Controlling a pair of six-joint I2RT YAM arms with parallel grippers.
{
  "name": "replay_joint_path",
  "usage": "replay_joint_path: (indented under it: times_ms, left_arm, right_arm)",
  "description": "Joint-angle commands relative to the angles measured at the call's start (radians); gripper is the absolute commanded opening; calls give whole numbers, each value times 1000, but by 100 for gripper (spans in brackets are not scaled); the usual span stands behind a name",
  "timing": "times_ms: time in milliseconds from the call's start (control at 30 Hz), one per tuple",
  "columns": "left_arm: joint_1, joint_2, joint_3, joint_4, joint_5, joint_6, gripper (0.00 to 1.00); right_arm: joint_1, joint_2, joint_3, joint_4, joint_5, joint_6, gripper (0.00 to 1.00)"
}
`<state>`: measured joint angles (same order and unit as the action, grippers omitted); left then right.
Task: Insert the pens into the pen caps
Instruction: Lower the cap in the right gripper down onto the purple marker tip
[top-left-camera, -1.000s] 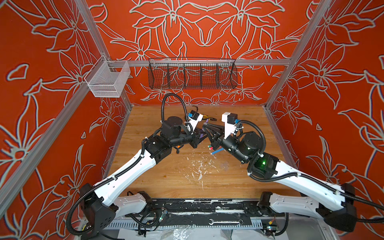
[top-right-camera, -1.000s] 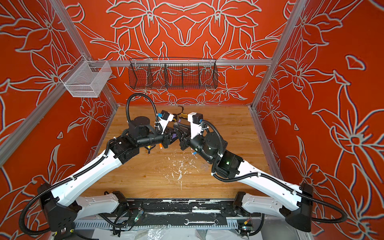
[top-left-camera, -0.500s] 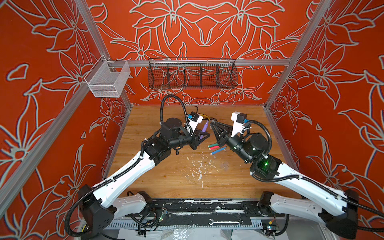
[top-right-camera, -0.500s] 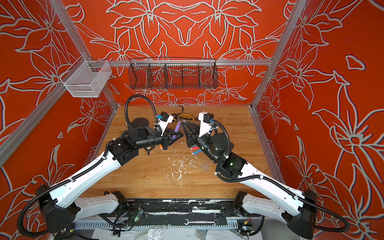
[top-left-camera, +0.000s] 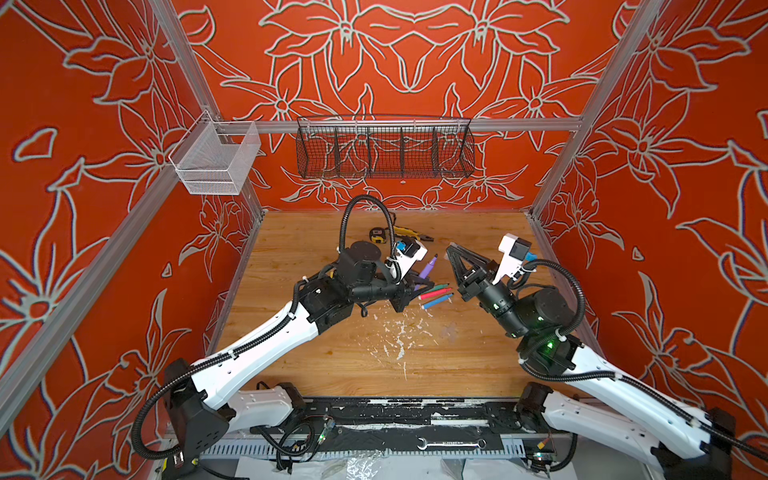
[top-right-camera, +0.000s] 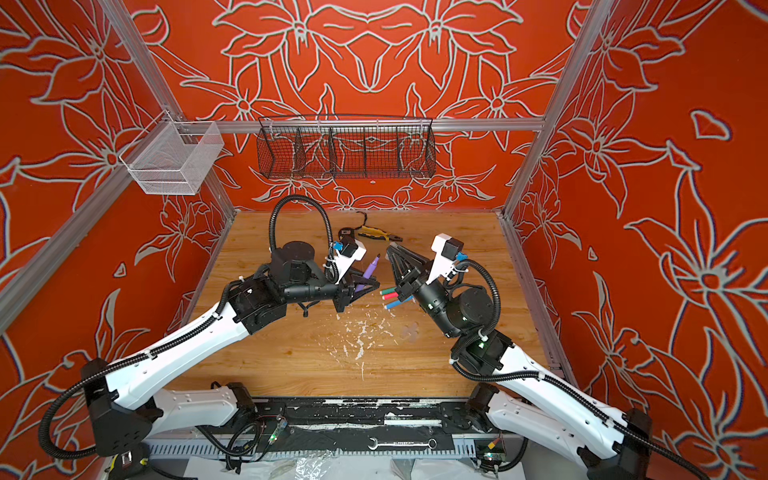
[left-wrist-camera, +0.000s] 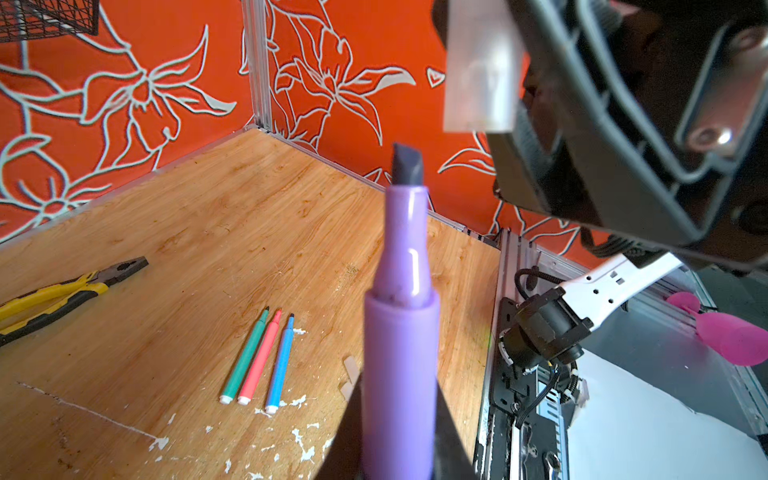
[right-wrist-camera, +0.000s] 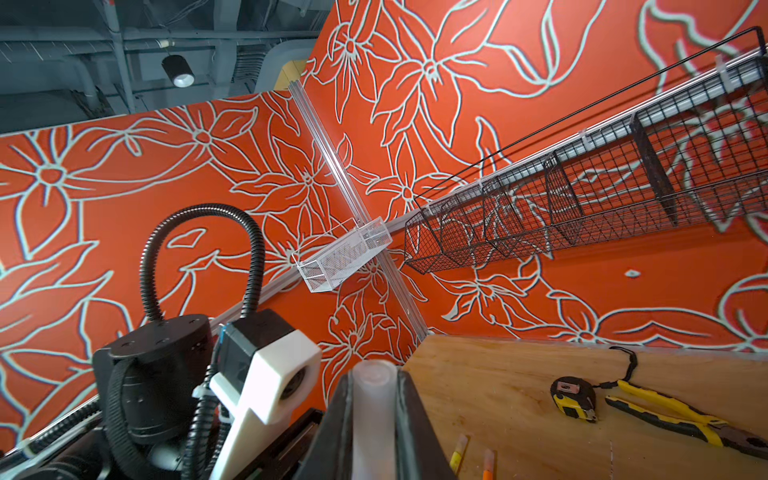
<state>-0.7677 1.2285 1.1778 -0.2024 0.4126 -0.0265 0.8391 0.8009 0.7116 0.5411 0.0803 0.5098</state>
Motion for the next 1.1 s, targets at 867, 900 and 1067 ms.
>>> replay_joint_path:
  times_ms: [867,900,1067]
  left_arm:
    - [-25,-46,-18,39,-10,33,0]
    - [-25,-46,-20,40,-3,35,0]
    - [-25,-35,-6,23,21,39,0]
  right_arm:
    - [-6,65,7,124,-71,37,0]
    - [-6,56,1,123,-61,30,0]
    - [-6,1,-49,157,-17,8,0]
